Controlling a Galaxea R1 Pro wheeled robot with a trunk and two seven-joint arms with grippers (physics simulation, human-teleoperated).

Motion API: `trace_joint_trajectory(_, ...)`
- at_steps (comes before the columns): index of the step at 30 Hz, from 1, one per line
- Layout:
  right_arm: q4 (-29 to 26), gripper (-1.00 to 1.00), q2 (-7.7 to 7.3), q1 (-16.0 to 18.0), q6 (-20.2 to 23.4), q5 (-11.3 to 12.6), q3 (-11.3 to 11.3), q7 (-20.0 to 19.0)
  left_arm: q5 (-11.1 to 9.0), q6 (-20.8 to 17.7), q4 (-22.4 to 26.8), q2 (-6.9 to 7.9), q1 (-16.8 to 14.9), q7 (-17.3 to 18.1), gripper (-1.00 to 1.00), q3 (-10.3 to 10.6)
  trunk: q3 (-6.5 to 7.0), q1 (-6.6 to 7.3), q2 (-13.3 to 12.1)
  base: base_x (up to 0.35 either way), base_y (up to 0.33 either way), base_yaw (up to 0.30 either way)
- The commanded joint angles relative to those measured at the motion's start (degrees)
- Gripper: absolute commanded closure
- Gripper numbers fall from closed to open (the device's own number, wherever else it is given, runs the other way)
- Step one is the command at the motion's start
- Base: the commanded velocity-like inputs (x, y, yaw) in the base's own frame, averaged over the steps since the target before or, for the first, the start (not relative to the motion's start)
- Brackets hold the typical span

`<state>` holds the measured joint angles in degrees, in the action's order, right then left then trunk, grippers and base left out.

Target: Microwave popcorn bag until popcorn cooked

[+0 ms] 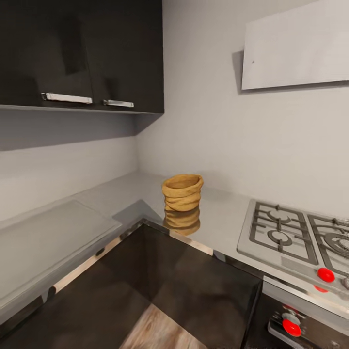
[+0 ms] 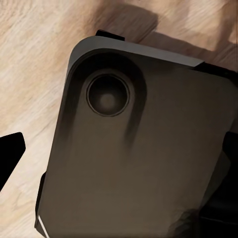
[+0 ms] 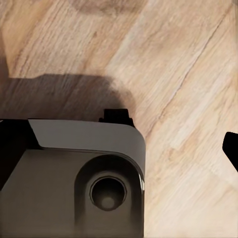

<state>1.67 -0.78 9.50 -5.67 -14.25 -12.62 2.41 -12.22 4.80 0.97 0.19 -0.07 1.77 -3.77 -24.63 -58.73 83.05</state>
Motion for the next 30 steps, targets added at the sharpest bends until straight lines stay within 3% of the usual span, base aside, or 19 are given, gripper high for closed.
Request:
trace_joint_trajectory(1,0.18,-1.0,0.01,0.08,-0.34,-0.6,-0.47,0.28,-0.15,0.12,0.0,-0.01,0.01,0.13,-1.0,-0.36,-0.03,0.0,0.03,0.0,0.0,-0.181)
trace_joint_trajectory(17,0.18,-1.0,0.16,0.08,-0.42,-0.6,-0.47,0.66,-0.26,0.12,0.0,-0.12,0.01,-0.18,-1.0,-0.44,0.31,0.0,0.03,0.0,0.0,-0.161)
trace_joint_trajectory(26,0.18,-1.0,0.17,0.08,-0.48,-0.67,-0.48,0.58,-0.26,0.12,0.0,-0.28,-0.01,-0.37,-1.0,-0.48,0.32,0.0,0.03,0.0,0.0,-0.024)
trace_joint_trajectory(30,0.18,-1.0,0.14,0.08,-0.48,-0.71,-0.48,0.58,-0.26,0.12,0.0,-0.28,0.06,-0.45,-1.0,-0.45,1.04,0.88,-1.57,0.0,0.0,0.0)
